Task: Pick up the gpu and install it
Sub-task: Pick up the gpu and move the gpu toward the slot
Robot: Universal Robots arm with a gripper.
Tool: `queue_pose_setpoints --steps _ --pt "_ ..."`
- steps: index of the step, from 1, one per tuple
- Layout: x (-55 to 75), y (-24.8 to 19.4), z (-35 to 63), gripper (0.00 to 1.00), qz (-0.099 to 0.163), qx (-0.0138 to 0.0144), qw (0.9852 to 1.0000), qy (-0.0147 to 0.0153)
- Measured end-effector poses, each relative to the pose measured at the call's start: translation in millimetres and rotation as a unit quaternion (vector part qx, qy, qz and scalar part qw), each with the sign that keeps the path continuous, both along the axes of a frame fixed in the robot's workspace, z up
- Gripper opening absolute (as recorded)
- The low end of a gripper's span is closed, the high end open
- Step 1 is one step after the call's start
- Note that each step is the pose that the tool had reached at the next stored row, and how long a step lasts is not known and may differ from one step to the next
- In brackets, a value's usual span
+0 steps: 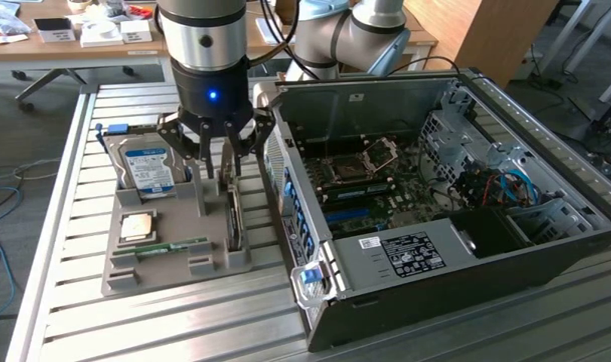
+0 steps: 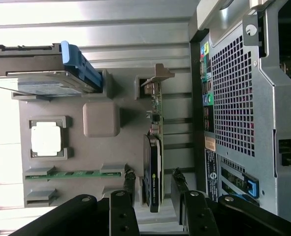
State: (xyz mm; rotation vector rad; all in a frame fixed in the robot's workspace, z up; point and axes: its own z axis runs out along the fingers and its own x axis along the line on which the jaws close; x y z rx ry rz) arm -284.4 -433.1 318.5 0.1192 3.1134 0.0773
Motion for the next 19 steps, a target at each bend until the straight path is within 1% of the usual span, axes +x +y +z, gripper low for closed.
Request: queue_pose_setpoints --steps 3,8,15,19 --pt "0.0 0.0 -4.8 0.43 0.0 -0.0001 1.0 0.0001" --pt "0.0 0.0 -7.0 0.43 0.0 0.0 1.0 0.0" --pt "0.0 0.0 -15.3 0.43 0.0 0.0 1.0 0.0001" --pt "1.1 0.0 -17.3 0.43 0.0 0.0 1.0 0.0"
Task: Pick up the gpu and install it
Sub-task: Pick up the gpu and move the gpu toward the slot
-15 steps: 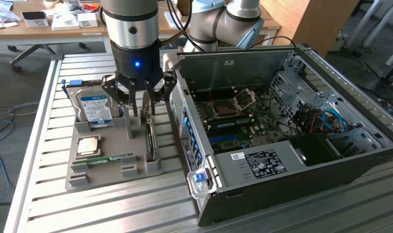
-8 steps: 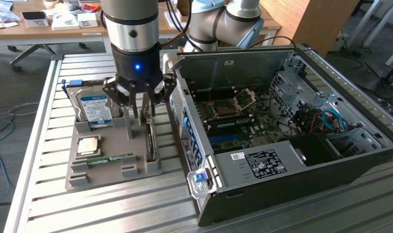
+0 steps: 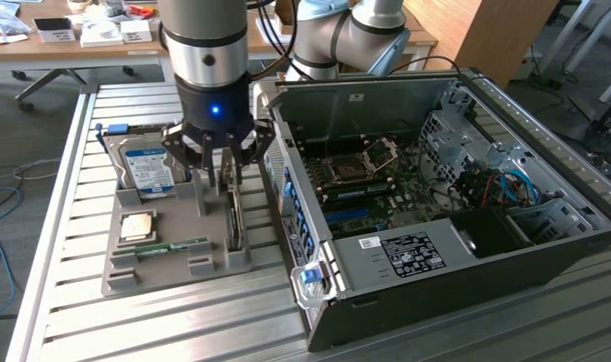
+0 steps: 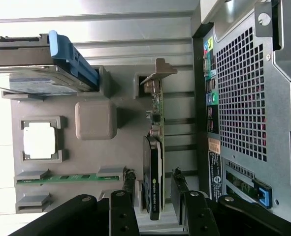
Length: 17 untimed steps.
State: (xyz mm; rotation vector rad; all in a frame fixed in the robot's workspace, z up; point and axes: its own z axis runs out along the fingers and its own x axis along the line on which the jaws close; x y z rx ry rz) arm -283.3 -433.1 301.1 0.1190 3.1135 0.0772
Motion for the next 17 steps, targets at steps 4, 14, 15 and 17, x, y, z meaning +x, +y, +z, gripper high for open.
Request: queue_pose_setpoints --steps 4,14,15,17 --pt "0.2 0.0 -0.1 0.43 0.0 0.0 1.0 0.0" --pt "0.4 0.0 -2.6 0.43 0.0 -0.0001 1.0 0.0001" --pt "1.2 -0.1 -2.7 0.43 0.0 0.0 1.0 0.0001" --pt "3.0 -0.4 -2.8 0.43 0.0 0.0 1.0 0.0001"
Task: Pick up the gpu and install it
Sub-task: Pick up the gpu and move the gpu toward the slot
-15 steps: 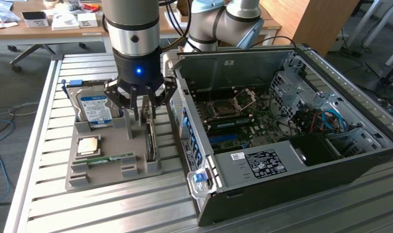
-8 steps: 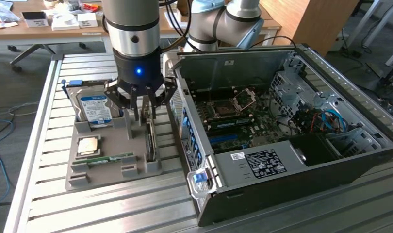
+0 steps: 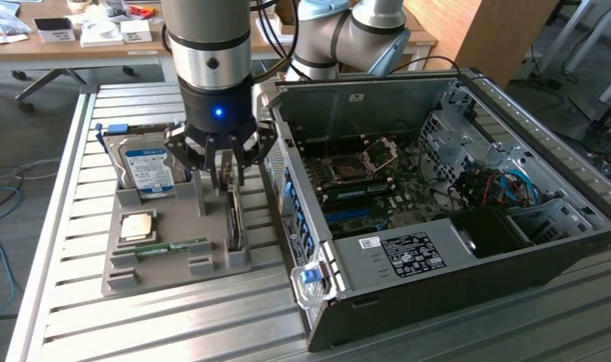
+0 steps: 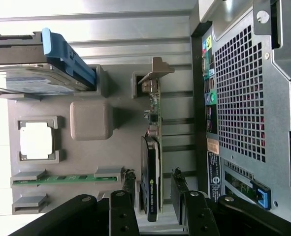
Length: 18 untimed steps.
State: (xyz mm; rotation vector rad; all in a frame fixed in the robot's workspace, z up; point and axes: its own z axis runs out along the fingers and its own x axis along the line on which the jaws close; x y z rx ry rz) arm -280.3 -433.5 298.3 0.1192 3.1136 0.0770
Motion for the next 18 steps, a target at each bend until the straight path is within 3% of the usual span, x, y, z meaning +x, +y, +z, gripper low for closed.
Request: queue_pose_setpoints --steps 18 --pt "0.6 -0.1 -20.0 0.43 0.0 0.0 1.0 0.0"
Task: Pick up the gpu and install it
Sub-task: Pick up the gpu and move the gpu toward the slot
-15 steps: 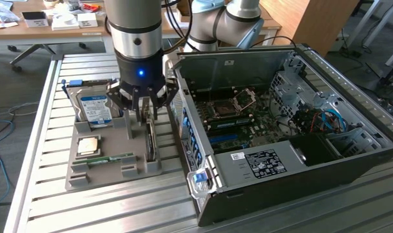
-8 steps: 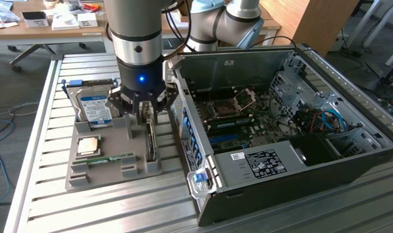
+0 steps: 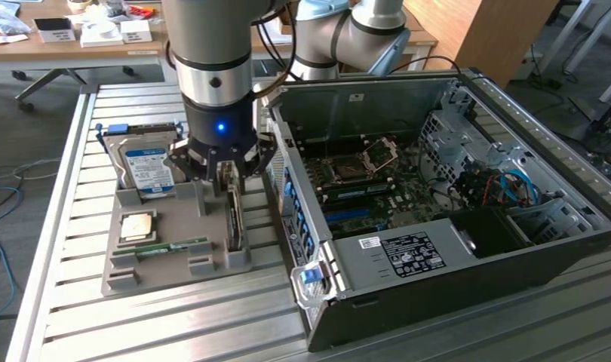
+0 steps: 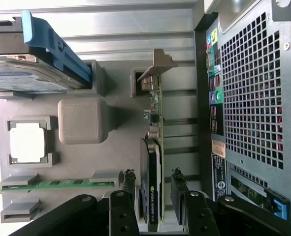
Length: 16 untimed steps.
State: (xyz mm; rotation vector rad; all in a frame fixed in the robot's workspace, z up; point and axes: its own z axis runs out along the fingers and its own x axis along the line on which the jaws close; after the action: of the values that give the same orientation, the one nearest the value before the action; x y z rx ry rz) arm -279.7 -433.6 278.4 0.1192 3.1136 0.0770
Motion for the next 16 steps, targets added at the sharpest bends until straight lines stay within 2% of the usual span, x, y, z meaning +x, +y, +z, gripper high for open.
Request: queue_pose_setpoints --steps 9,16 --pt "0.0 0.0 -12.8 0.43 0.0 0.0 1.0 0.0" --pt "0.1 0.0 -15.9 0.43 0.0 -0.0005 1.0 0.0"
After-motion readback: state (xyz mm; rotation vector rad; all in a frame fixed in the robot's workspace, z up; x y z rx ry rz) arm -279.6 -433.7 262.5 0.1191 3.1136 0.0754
